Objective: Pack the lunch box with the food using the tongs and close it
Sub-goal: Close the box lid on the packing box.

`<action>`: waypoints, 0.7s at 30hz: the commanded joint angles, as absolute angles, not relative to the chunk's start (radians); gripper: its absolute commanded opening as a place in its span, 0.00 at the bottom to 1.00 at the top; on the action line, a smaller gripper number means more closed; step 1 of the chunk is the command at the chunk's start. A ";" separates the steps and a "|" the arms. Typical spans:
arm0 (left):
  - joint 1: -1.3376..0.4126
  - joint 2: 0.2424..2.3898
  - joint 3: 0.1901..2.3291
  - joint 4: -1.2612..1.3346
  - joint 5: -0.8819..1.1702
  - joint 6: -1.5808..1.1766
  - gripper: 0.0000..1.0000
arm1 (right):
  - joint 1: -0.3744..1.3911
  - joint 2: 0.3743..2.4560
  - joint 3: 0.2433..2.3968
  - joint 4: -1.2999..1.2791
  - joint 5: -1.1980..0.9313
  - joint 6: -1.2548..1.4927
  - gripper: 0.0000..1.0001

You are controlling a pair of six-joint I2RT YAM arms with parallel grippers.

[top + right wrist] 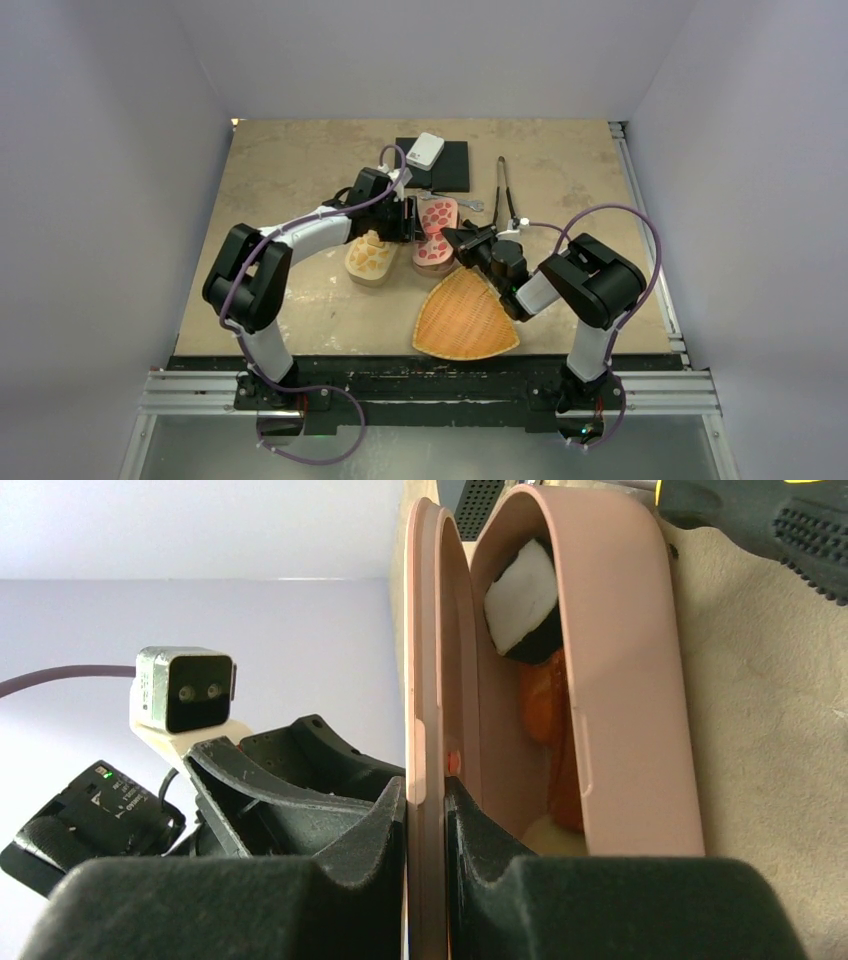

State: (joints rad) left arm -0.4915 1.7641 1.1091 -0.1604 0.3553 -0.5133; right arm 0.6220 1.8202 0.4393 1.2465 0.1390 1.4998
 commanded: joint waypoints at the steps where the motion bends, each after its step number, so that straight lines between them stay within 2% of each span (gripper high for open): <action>1: -0.486 1.784 1.131 -0.137 0.375 -0.513 0.50 | 0.628 1.833 0.449 1.291 0.152 1.506 0.00; 10: -0.488 1.822 1.144 -0.174 0.357 -0.494 0.43 | 0.629 1.842 0.449 1.234 0.136 1.506 0.00; 12: -0.488 1.830 1.150 -0.184 0.353 -0.489 0.42 | 0.629 1.841 0.450 1.216 0.131 1.431 0.00; 18: -0.488 1.853 1.160 -0.209 0.335 -0.477 0.39 | 0.629 1.827 0.453 1.150 0.117 1.422 0.22; 21: -0.488 1.855 1.163 -0.217 0.324 -0.474 0.38 | 0.629 1.803 0.444 1.134 0.122 1.408 0.30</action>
